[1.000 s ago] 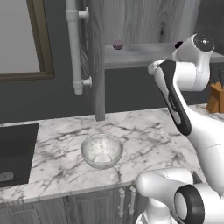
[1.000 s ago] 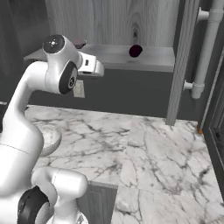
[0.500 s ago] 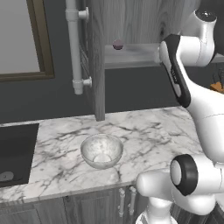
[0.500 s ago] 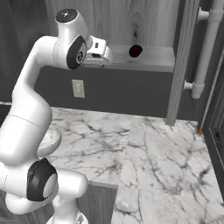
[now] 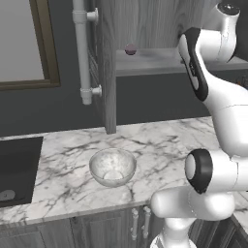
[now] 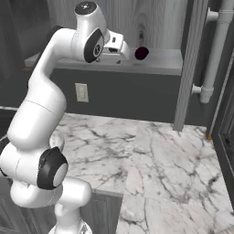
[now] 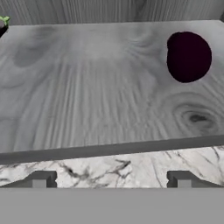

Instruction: Pick the eggplants from the cabinet and place them in one bowl. Pick the pear from the sink and place it in the other bowl.

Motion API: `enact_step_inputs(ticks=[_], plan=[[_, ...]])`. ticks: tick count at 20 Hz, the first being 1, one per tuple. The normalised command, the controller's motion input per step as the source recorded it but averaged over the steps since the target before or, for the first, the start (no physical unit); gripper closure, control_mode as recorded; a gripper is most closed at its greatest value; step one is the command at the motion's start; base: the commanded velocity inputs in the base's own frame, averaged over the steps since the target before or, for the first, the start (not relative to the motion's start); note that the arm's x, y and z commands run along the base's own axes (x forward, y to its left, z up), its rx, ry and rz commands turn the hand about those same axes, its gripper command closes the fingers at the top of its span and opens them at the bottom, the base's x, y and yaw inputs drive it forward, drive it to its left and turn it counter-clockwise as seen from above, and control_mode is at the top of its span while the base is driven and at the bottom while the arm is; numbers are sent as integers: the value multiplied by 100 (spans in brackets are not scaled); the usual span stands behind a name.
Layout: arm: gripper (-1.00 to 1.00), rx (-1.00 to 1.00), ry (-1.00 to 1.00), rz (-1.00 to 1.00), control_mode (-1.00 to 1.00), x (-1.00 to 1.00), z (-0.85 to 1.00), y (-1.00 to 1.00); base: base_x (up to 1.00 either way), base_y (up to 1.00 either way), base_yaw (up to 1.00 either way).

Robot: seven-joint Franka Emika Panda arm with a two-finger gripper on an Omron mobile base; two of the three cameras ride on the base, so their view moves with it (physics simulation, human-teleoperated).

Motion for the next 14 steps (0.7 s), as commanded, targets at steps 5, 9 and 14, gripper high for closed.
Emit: enact_step_inputs(ticks=[5,9,14], plan=[[-100,2,-22,0,-100,39,0,-16,0,0,0],[-100,1,-13,0,-100,50,0,-18,0,0,0],[-100,0,-2,0,-100,46,9,-25,0,0,0]])
